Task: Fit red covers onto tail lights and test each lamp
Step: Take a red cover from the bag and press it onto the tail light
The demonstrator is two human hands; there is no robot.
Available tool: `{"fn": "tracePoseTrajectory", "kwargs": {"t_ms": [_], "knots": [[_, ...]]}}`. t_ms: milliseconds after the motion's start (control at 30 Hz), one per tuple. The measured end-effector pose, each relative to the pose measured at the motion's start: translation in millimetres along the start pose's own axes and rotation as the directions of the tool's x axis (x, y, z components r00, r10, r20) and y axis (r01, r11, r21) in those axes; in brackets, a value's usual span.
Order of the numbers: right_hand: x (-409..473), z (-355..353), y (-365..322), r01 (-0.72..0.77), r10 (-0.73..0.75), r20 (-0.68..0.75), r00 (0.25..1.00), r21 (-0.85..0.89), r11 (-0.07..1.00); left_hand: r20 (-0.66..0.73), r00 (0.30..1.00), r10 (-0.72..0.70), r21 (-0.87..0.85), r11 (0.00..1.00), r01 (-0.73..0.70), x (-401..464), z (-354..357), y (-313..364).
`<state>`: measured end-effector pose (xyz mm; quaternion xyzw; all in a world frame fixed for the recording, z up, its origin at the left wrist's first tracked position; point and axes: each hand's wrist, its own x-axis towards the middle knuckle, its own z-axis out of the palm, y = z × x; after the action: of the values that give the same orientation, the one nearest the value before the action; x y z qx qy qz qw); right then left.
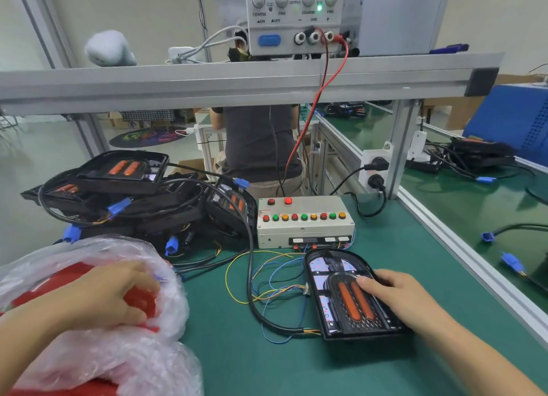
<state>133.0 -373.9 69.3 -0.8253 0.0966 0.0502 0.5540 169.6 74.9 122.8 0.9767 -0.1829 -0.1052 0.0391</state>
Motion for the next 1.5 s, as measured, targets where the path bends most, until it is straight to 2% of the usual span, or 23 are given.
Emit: {"fn": "tracePoseTrajectory", "kwargs": {"t_ms": [67,133,233,267,333,400,433,467,500,533,600,667,700,767,867,933,967,1067,1133,1200,1233,1400,1500], "knots": [[-0.4,0.2,0.0,0.002,-0.002,-0.003,1.0,-0.016,1.0,-0.012,1.0,0.024,0.031,0.999,-0.024,2.4,-2.0,-0.6],[-1.7,0.2,-1.1,0.002,-0.002,-0.004,1.0,-0.031,1.0,-0.088,0.995,0.052,0.138,0.99,-0.039,3.1,-1.6,-4.5],[-1.6,-0.8,-1.1,-0.005,0.004,-0.012,1.0,-0.064,0.998,-0.203,0.979,0.038,0.364,0.93,0.039,-1.4,-15.6,10.5],[-0.8,-1.1,-0.4,-0.008,0.007,-0.012,1.0,-0.076,0.997,-0.306,0.943,0.131,0.422,0.907,0.011,-0.7,-21.9,14.8],[0.3,-0.6,-0.6,-0.003,0.001,-0.024,1.0,-0.098,0.995,-0.538,0.783,0.311,0.368,0.923,-0.113,-11.5,-38.4,30.7],[1.4,-0.7,-3.6,0.006,-0.017,-0.064,0.998,-0.171,0.985,-0.705,0.643,0.298,0.158,0.951,-0.267,-20.0,-59.1,54.7],[2.1,-1.3,-5.8,-0.003,-0.018,-0.088,0.996,-0.233,0.972,-0.76,0.612,0.22,-0.029,0.928,-0.37,-19.0,-67.5,69.8],[1.9,-1.5,-8.7,-0.011,-0.027,-0.115,0.993,-0.315,0.949,-0.776,0.618,0.126,-0.264,0.825,-0.5,-12.3,-72.7,86.5],[0.1,-1.1,-13.5,-0.006,-0.056,-0.145,0.988,-0.396,0.918,-0.737,0.674,0.054,-0.493,0.639,-0.591,-2.0,-75.1,104.6],[-2.4,0.3,-18.4,0.022,-0.118,-0.182,0.976,-0.459,0.888,-0.666,0.746,0.007,-0.663,0.454,-0.595,10.6,-77.4,124.7],[-11.5,4.6,-31.4,0.161,-0.288,-0.216,0.933,-0.466,0.87,-0.491,0.868,-0.078,-0.856,0.229,-0.464,41.4,-70.9,157.7],[-24.1,9.7,-47.0,0.329,-0.372,-0.131,0.919,-0.265,0.906,-0.349,0.934,-0.074,-0.933,0.115,-0.34,70.3,-57.0,186.2],[-30.5,13.0,-54.1,0.364,-0.37,-0.02,0.929,-0.134,0.922,-0.311,0.949,-0.051,-0.948,0.081,-0.307,82.6,-49.3,198.6],[-39.2,16.7,-59.9,0.366,-0.371,0.161,0.914,0.063,0.929,-0.274,0.962,-0.009,-0.962,0.011,-0.274,102.4,-36.5,219.4],[-43.9,9.7,-60.8,0.277,-0.328,0.157,0.931,0.278,0.92,-0.255,0.966,0.028,-0.962,-0.103,-0.251,120.9,-25.0,238.6],[-41.4,3.8,-55.9,0.262,-0.302,0.119,0.946,0.266,0.928,-0.242,0.969,0.037,-0.967,-0.096,-0.238,129.4,-19.3,243.0],[-39.6,1.0,-51.2,0.279,-0.304,0.089,0.948,0.218,0.935,-0.223,0.975,0.024,-0.974,-0.039,-0.221,134.0,-15.6,243.5],[-31.0,-7.6,-31.9,0.315,-0.318,-0.029,0.948,-0.074,0.946,-0.117,0.985,-0.127,-0.973,0.216,-0.088,148.5,3.0,239.9],[-28.8,-13.1,-21.5,0.257,-0.3,-0.115,0.947,-0.289,0.922,-0.067,0.965,-0.253,-0.903,0.428,0.05,154.2,18.7,237.3],[-29.1,-16.8,-14.2,0.19,-0.283,-0.16,0.946,-0.434,0.881,-0.069,0.955,-0.289,-0.795,0.594,0.122,157.7,29.5,238.5],[-30.1,-17.7,-12.0,0.165,-0.276,-0.163,0.947,-0.491,0.856,-0.074,0.952,-0.297,-0.76,0.634,0.139,157.8,29.8,240.4],[-35.9,-18.1,-5.7,0.134,-0.276,-0.154,0.949,-0.596,0.791,-0.03,0.939,-0.344,-0.656,0.715,0.241,163.9,28.7,243.6],[-38.0,-14.0,-5.4,0.145,-0.286,-0.139,0.948,-0.613,0.777,0.044,0.939,-0.342,-0.705,0.656,0.272,160.0,24.2,246.0]]}}
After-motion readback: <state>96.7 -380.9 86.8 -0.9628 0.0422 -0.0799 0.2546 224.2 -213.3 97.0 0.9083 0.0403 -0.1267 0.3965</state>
